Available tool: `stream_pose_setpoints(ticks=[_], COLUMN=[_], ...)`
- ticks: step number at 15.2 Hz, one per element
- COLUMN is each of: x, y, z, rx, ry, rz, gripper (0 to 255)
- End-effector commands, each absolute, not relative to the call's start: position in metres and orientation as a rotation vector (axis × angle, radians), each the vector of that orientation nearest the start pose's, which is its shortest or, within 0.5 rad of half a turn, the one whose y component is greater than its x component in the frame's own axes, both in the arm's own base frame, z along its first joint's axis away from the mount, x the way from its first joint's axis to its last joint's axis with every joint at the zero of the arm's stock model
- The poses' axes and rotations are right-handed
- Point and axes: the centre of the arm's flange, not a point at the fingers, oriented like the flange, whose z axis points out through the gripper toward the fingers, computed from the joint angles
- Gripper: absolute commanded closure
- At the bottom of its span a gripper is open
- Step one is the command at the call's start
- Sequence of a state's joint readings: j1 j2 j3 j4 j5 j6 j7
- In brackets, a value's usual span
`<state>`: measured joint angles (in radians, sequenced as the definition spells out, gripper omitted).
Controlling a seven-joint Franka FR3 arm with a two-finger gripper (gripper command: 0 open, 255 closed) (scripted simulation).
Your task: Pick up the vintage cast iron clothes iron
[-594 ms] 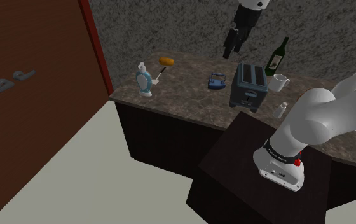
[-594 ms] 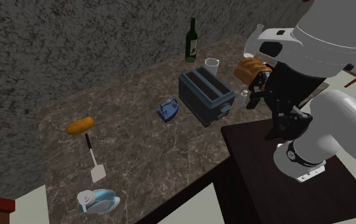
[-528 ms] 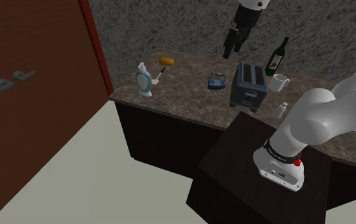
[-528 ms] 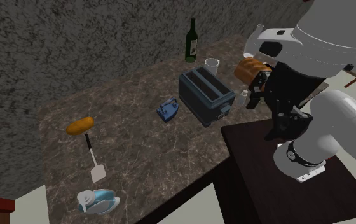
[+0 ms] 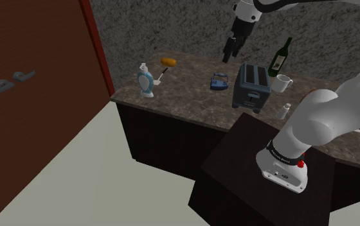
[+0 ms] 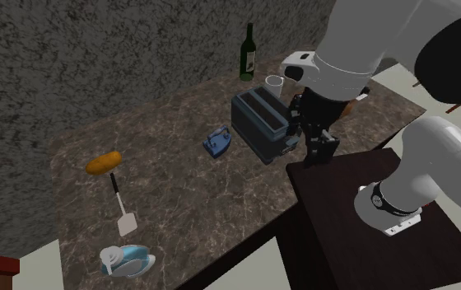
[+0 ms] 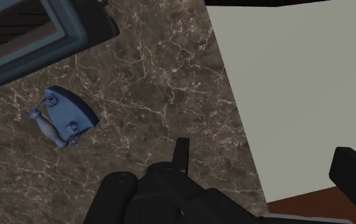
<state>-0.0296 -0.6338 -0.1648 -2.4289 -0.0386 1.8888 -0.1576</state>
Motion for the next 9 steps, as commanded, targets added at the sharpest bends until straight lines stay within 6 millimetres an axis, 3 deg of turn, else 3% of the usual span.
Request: stream_pose_setpoints(ticks=[1, 9], x=[0.372, 0.414], y=[-0.102, -0.178], z=[0.513, 0.452], rx=[-3.093, -3.088], ry=[-0.014, -0.054], rz=[-0.152, -0.16], gripper=[0, 0])
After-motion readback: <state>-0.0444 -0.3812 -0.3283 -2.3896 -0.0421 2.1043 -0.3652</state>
